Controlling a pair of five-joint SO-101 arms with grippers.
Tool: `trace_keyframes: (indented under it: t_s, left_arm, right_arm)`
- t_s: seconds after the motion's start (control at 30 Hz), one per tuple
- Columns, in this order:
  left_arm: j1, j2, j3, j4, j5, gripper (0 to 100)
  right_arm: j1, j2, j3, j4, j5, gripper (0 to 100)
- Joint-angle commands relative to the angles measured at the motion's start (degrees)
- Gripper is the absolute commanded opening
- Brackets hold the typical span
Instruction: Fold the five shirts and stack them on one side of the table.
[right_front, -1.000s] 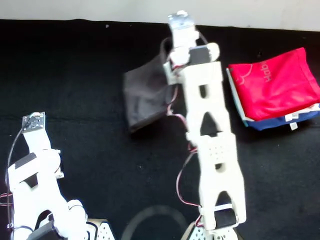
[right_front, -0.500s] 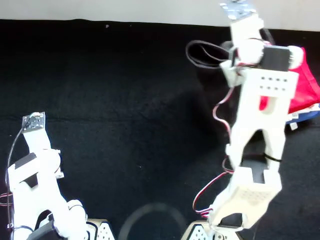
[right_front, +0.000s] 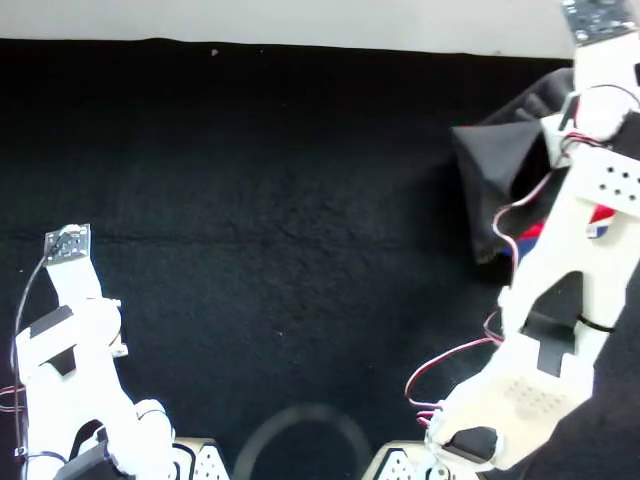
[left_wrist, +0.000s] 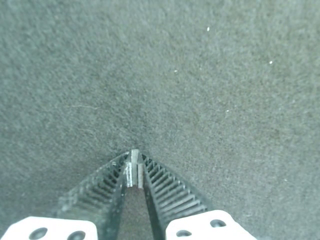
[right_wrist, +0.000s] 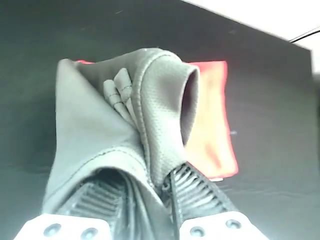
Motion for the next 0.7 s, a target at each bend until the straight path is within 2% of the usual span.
trace_keyframes:
  t_s: [0.0,0.13,0.43,0.67]
  left_arm:
    - [0.1,-0.9,0.1,-0.7,-0.6,1]
    - [0.1,-0.9,0.1,-0.7,-0.6,1]
    - [0.7,-0.9,0.1,-0.7,-0.6,1]
    - [0.7,-0.9,0.1,-0.7,-0.6,1]
  right_arm:
    - [3.1,3.6,-0.6,-2.7,4.8,0.5]
    - [6.0,10.5,-0.7,-5.8,7.7,0.5]
    - [8.9,19.8,-0.7,-22.8,8.0,0.6]
    - [9.0,25.6,-0.7,-25.5,8.0,0.9]
